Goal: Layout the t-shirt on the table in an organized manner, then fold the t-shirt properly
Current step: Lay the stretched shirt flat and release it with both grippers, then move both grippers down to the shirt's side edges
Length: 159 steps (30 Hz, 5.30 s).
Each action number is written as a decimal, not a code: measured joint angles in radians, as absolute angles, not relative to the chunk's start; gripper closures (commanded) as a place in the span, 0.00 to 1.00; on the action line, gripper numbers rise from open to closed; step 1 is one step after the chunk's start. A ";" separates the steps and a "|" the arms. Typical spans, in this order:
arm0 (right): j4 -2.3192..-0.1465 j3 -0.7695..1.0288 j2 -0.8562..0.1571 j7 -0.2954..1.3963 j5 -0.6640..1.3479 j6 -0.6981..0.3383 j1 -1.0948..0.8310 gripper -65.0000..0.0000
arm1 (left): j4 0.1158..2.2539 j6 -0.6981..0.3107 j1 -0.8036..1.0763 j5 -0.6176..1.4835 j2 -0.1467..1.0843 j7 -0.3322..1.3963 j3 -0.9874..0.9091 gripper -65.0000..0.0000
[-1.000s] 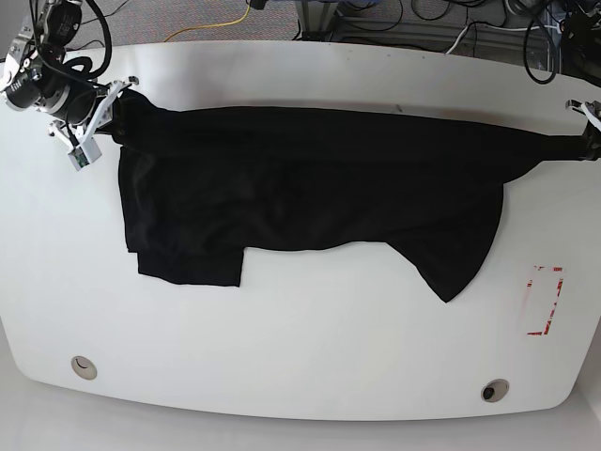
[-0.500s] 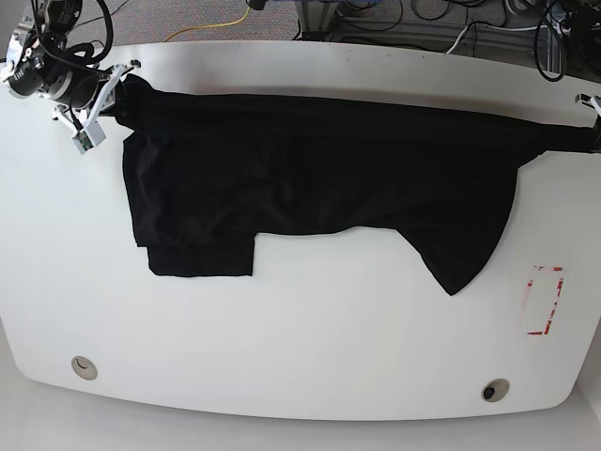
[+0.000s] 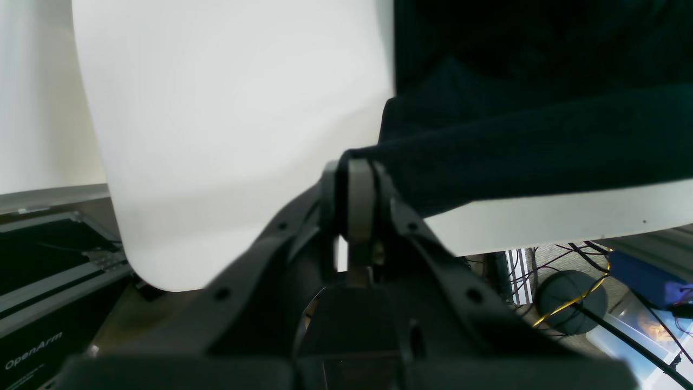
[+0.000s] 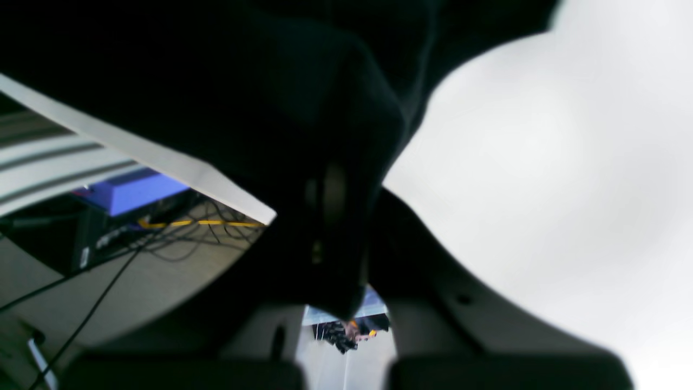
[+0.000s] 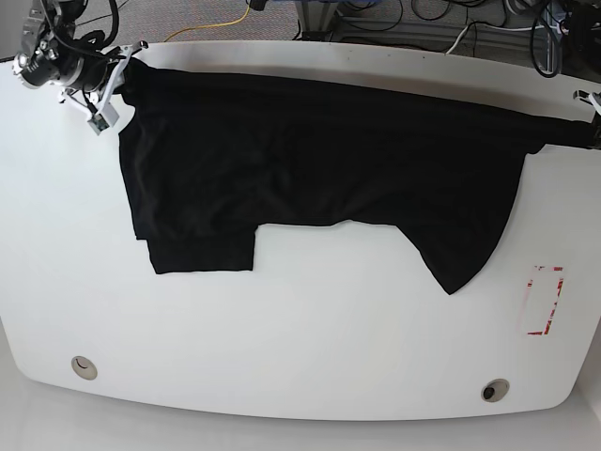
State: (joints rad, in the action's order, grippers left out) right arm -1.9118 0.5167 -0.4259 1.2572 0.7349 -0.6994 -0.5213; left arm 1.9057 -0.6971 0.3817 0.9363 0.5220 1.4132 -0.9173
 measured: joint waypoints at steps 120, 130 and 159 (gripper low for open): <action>-1.496 0.607 -0.297 1.301 0.497 -0.699 0.166 0.30 | 1.902 -0.697 -0.099 0.411 0.322 1.397 -0.658 0.65; -1.205 0.527 -0.360 1.167 0.479 -0.698 0.257 0.30 | 1.899 -0.698 -0.185 0.244 0.242 1.312 -0.593 0.65; -1.078 0.349 -0.347 1.033 0.517 -0.700 0.288 0.46 | 1.899 -0.697 -0.113 0.210 0.242 1.278 -0.539 0.65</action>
